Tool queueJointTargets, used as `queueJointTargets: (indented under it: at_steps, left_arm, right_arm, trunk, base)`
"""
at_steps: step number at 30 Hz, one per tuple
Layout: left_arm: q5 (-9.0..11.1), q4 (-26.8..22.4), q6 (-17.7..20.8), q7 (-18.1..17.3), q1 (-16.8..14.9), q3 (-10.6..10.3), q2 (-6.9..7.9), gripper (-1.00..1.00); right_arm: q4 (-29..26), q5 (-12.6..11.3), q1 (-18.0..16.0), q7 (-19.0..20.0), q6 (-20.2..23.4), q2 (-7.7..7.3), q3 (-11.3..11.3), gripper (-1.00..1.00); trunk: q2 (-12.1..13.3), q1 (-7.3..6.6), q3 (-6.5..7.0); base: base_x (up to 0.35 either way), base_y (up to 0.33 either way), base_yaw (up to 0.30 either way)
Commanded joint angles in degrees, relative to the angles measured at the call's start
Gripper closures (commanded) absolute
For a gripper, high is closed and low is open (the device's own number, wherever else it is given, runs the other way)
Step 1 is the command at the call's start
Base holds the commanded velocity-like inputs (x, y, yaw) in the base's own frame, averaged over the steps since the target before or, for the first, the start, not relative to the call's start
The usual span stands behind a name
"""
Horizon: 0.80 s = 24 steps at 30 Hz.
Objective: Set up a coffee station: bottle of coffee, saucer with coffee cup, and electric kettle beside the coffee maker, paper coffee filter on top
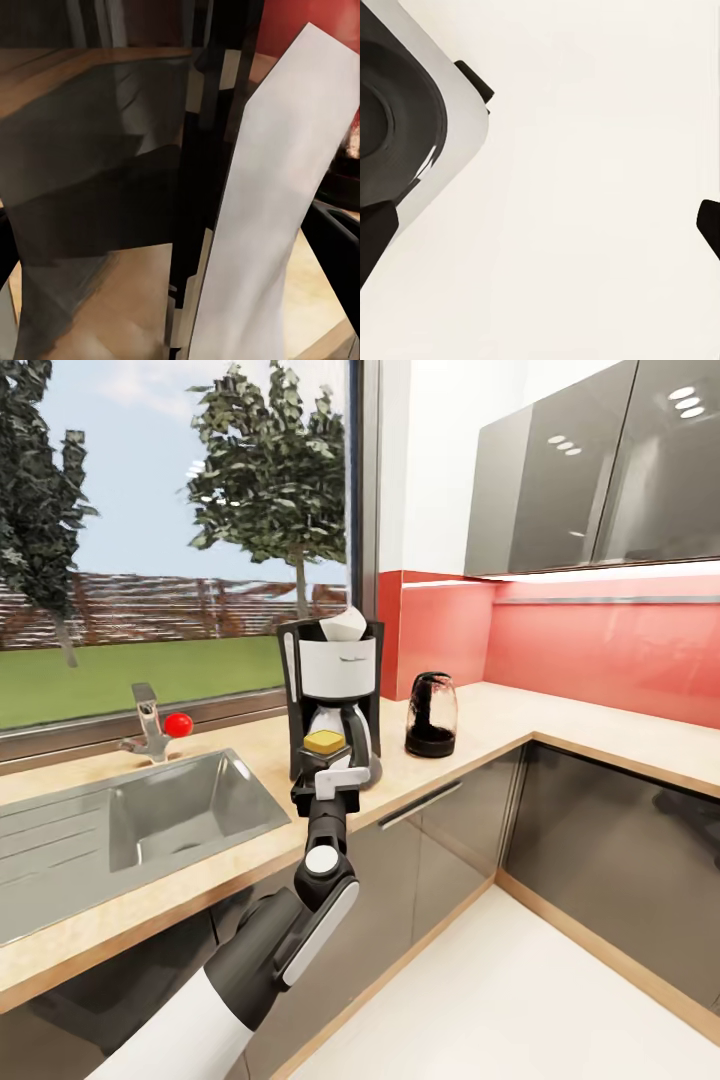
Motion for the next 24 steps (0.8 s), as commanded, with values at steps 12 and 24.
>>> queueJointTargets:
  at_steps: [12, 24]
  left_arm:
    - [0.2, -0.1, 0.3, 0.3, -0.1, -0.1, 0.02, 1.0]
    - [0.2, -0.1, 0.3, 0.3, -0.1, -0.1, 0.02, 1.0]
  right_arm:
    - [0.0, 0.6, 0.0, -0.1, -0.2, -0.05, -0.5, -1.0]
    - [0.0, 0.6, 0.0, -0.1, -0.2, -0.04, -0.5, -1.0]
  trunk:
    - [0.0, 0.01, -0.06]
    - [0.0, 0.01, -0.06]
  base:
    - [0.057, 0.037, 0.0]
    - [0.051, 0.011, 0.0]
